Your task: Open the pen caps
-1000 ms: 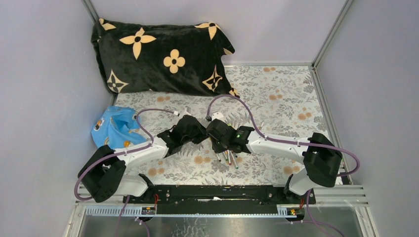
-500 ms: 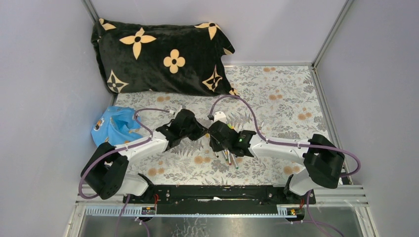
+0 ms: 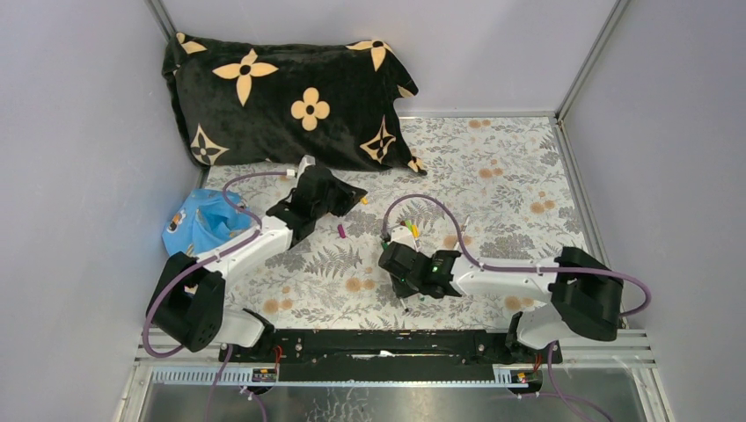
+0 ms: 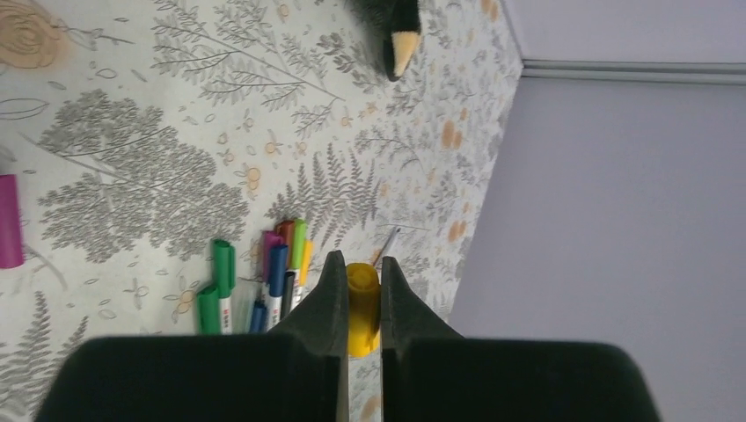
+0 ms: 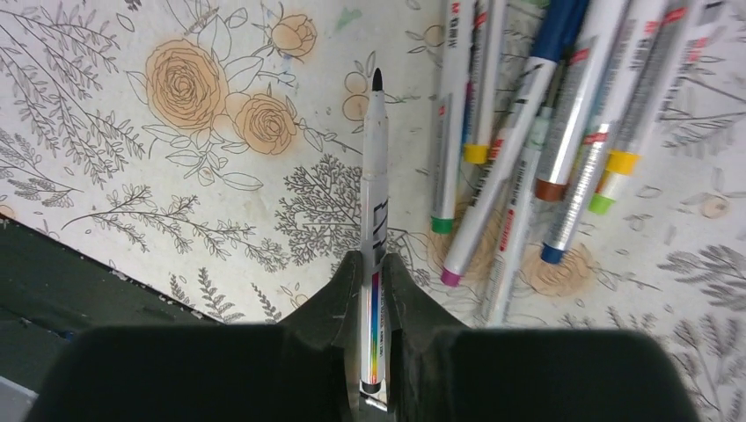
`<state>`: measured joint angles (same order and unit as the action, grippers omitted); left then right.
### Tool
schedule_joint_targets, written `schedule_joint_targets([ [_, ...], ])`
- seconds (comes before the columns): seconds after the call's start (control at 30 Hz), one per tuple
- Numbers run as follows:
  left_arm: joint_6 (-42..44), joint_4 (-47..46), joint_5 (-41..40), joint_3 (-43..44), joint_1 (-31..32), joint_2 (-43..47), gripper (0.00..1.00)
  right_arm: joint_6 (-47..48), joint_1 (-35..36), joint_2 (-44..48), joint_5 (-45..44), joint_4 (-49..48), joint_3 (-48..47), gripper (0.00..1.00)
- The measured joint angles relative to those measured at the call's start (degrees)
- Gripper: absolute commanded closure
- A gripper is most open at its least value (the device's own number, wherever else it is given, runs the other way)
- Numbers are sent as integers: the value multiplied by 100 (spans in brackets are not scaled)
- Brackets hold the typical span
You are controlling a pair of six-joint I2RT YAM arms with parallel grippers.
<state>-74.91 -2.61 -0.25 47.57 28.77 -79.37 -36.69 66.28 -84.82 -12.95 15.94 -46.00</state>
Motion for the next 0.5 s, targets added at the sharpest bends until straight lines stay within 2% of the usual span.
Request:
schedule_joint_targets([
  [0.17, 522, 660, -262, 52, 4, 168, 100, -76, 0, 540, -474, 479, -170, 100],
  [0.3, 929, 1198, -673, -92, 4, 520, 100, -199, -63, 929, -1200, 960, -584, 100],
  [0.5, 1244, 1589, -1130, -627, 4, 634, 96, -374, -938, 1069, -1799, 1438, -835, 100],
])
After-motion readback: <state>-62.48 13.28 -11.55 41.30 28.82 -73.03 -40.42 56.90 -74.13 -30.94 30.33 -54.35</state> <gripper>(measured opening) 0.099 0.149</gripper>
